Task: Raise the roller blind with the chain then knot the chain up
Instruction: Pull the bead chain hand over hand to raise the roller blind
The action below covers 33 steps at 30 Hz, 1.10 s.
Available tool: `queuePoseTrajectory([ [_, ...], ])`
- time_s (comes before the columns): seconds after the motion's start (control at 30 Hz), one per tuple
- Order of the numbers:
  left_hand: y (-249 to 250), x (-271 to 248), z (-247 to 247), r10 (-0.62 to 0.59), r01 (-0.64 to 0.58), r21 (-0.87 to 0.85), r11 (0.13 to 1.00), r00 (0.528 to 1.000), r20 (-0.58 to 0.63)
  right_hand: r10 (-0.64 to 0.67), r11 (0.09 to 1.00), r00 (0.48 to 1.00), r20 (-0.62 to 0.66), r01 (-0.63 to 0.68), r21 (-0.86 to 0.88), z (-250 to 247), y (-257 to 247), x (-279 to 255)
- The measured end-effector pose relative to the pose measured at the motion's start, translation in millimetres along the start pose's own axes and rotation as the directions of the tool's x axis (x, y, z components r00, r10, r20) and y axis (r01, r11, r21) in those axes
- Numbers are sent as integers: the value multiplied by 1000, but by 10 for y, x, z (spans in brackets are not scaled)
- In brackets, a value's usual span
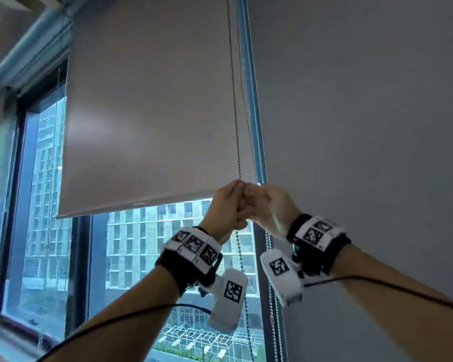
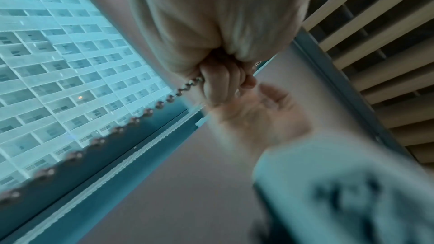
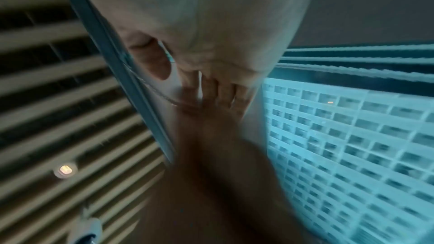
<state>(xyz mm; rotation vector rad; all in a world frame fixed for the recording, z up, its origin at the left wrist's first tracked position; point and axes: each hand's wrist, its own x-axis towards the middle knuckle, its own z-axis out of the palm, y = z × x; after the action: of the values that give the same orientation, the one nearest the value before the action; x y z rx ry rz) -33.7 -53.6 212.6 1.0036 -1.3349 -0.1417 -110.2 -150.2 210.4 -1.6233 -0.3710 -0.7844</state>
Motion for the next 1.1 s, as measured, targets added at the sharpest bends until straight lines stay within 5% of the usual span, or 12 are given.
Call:
queuePoseTrajectory([
  [0.13, -326, -275, 30, -109, 108, 16, 994, 990, 89, -96, 995, 987, -132, 96, -8, 162, -715, 488],
  [0.23, -452, -315, -79, -196, 189, 57, 980, 963, 185, -218, 947, 955, -199, 157, -281, 277, -732, 623],
  [0.33, -153, -85, -304, -161, 153, 68, 986, 976, 145, -302, 869, 942, -144, 211, -447, 389, -510, 549],
  [0.47, 606, 375, -444, -35, 35, -161, 986, 999, 1, -251, 868, 965, -76, 190, -460, 460, -337, 326],
  [0.63, 1205, 785, -216, -5, 3, -54, 999, 999, -33, -180, 812, 976, 123, 218, -542, 490, -98, -36],
  [0.83, 852, 683, -127, 155, -146, 77, 986, 981, -117, 158, 927, 955, 251, -56, -371, 100, 129, -138],
  [0.97, 684, 523, -31, 185, -166, 129, 978, 971, -151, -11, 988, 1000, 8, 12, -153, -60, -503, 414],
  [1.1, 423, 267, 97, 121, -107, 176, 979, 990, -71, -137, 988, 988, -73, 131, -80, 230, -1265, 861],
])
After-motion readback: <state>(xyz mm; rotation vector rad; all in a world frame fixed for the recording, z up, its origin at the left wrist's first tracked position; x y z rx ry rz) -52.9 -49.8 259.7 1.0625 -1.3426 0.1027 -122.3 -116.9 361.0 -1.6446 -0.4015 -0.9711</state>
